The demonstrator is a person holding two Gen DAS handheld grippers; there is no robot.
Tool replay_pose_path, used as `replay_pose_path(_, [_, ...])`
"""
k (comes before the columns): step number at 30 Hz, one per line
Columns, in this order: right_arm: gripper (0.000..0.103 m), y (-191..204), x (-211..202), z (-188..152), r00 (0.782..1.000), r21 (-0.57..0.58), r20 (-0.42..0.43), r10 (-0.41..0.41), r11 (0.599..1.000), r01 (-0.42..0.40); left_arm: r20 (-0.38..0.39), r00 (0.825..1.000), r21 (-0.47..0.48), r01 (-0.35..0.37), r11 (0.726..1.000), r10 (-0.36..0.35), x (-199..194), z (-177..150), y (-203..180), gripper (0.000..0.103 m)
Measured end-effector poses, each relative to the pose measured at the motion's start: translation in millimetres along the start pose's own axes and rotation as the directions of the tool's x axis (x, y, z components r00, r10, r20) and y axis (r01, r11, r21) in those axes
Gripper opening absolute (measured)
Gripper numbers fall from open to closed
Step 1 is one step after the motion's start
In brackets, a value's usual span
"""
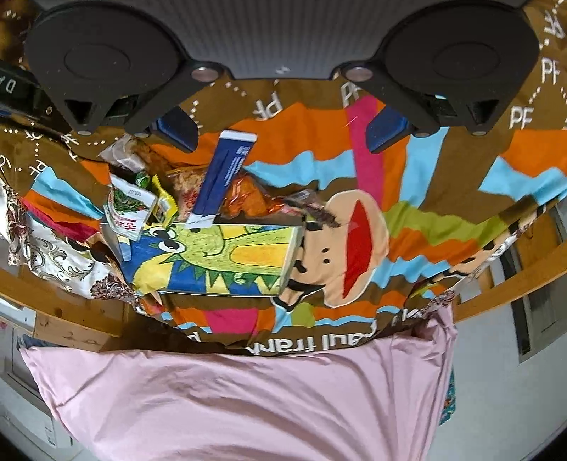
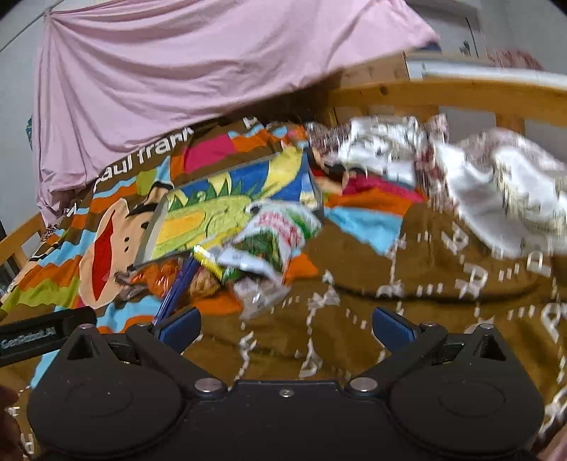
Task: Organize snacks
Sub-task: 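Grasp the white vegetable bag with the right tool while the left tool approaches the blue stick packet, then close the left tool on the blue stick packet while the right tool holds the white bag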
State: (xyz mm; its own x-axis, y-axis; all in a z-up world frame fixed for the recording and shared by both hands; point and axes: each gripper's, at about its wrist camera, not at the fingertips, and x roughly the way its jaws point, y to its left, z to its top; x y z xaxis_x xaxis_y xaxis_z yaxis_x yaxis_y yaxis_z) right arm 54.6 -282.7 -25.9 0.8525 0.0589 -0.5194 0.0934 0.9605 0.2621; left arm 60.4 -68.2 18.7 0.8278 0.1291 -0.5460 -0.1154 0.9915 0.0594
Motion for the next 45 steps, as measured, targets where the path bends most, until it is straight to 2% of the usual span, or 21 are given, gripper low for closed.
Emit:
replay_pose_path(3, [0.103,1,0,10,0.998,-0.065,0.07,-0.002,0.998,0.007,0.001,1.0,0.012,0.014,1.0,-0.014,9,8,-8,0.103])
replay_pose_path(6, [0.103,1,4,22,0.991,-0.11,0.131,0.03,0.994,-0.016,0.015,0.999,-0.003,0.047,0.999,-0.047,18,15,-8,0.103])
replay_pose_path(10, [0.103,2,19,39,0.985,-0.16,0.149,0.083,0.985,-0.058,0.03,0.995,-0.014,0.096,0.995,-0.095,35,22,-8,0.103])
replay_pose_path(13, [0.103,6,36,49,0.983,-0.198,0.152,0.099,0.978,-0.068,0.019,0.995,0.009,0.1,0.995,-0.1,51,27,-11,0.103])
replay_pose_path(20, [0.103,17,92,67,0.982,-0.235,0.096,0.16,0.963,-0.134,-0.002,0.996,0.074,0.093,0.993,-0.093,82,34,-18,0.103])
replay_pose_path(24, [0.103,22,115,68,0.982,-0.244,0.09,0.164,0.96,-0.138,-0.019,0.995,0.101,0.097,0.99,-0.095,100,36,-20,0.103])
replay_pose_path(29, [0.103,16,143,74,0.987,-0.185,0.036,0.156,0.972,-0.147,-0.041,0.993,0.13,0.117,0.984,-0.113,119,37,-23,0.103])
replay_pose_path(35, [0.103,8,172,76,0.99,-0.119,-0.033,0.137,0.983,-0.141,-0.089,0.983,0.132,0.174,0.976,-0.164,140,33,-26,0.103])
replay_pose_path(45, [0.103,2,194,78,0.978,-0.011,-0.109,0.176,0.984,-0.179,-0.148,0.97,0.121,0.214,0.969,-0.195,163,28,-27,0.103])
